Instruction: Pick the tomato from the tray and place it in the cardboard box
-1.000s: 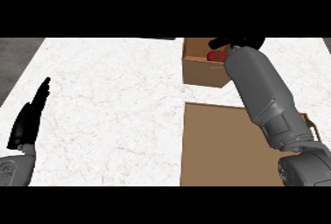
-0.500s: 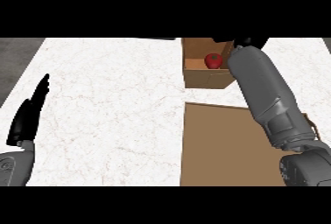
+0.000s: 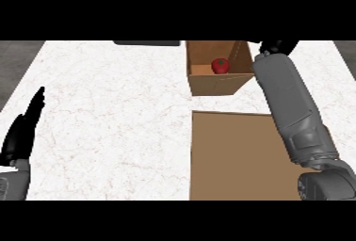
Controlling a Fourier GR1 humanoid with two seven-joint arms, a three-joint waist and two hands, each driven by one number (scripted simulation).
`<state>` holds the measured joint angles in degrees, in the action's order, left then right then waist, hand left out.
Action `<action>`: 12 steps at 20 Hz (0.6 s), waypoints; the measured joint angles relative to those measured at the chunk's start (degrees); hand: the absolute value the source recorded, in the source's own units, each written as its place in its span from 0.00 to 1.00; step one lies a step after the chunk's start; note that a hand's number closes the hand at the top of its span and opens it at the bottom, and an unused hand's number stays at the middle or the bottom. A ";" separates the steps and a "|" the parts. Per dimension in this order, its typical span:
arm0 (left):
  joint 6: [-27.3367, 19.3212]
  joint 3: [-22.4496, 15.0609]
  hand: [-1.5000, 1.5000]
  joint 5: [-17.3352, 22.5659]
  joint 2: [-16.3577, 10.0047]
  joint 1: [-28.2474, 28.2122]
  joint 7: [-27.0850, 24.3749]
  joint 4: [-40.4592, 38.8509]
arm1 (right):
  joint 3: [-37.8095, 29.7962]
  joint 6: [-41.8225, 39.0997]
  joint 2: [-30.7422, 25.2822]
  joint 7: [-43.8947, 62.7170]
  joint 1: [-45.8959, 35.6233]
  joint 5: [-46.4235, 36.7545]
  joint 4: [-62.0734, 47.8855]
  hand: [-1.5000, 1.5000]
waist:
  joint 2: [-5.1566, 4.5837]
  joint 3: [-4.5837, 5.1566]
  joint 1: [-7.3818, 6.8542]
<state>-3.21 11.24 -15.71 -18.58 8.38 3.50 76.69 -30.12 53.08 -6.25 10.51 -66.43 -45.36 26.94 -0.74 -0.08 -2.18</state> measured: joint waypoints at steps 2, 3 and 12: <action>-0.21 0.43 0.50 -0.02 -0.02 -0.89 -0.05 -0.07 | 0.04 -0.37 0.53 -1.47 2.29 1.94 3.29 0.00 | 0.39 0.02 0.92; -0.27 0.59 0.50 -0.10 -0.17 -1.48 0.49 0.72 | 0.34 -0.93 0.82 -1.27 3.66 2.49 5.28 0.00 | 0.64 0.05 1.42; -0.29 2.26 0.50 0.35 -0.53 -4.24 0.06 0.94 | 5.64 -9.36 1.65 3.50 22.56 3.51 29.58 0.00 | 1.62 0.13 4.10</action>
<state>-3.50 13.50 -15.35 -19.11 4.13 3.56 77.63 -24.48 43.72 -4.59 14.00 -43.87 -41.84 56.52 0.88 0.05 1.92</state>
